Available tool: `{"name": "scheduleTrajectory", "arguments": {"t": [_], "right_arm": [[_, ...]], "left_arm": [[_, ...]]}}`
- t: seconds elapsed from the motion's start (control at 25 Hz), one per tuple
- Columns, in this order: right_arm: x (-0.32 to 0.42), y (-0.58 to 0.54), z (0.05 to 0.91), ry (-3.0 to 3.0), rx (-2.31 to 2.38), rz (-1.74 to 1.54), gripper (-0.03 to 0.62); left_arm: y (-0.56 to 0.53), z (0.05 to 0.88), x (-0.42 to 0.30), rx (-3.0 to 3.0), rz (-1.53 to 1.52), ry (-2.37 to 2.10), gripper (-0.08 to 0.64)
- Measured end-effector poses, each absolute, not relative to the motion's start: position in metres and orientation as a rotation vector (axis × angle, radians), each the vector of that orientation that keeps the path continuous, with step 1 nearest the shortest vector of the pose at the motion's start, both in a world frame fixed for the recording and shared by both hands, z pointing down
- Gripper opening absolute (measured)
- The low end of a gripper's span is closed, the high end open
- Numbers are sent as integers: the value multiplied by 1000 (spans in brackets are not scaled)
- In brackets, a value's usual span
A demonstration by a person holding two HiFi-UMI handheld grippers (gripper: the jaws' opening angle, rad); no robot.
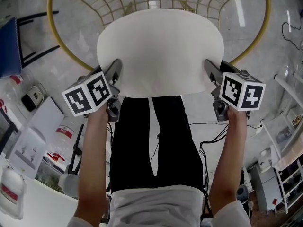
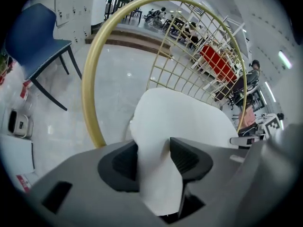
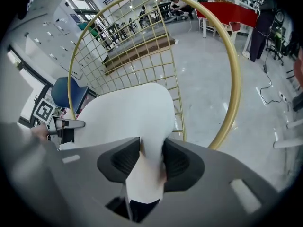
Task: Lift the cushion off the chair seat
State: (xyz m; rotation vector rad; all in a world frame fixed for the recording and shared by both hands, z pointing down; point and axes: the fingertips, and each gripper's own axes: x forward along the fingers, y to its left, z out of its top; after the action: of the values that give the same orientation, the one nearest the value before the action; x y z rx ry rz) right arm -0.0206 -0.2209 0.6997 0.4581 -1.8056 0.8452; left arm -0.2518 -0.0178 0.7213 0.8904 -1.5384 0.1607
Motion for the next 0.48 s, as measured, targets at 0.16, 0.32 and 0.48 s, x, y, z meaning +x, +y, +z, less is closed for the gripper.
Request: {"name": "scheduleTrajectory", "arguments": {"t": [0.16,0.32,0.48], "right_arm": [[-18,-211,691,-1801,434,837,152],[-18,-206,679,-1804,423,821,150],[-20,-201,661,-1817,411,809,150]], "left_arm": [[-5,714,-246,905,159,-1516,192],[1,702,-243,916,177,-1514,189],[6,682,-245,923,178,-1517,186]]}}
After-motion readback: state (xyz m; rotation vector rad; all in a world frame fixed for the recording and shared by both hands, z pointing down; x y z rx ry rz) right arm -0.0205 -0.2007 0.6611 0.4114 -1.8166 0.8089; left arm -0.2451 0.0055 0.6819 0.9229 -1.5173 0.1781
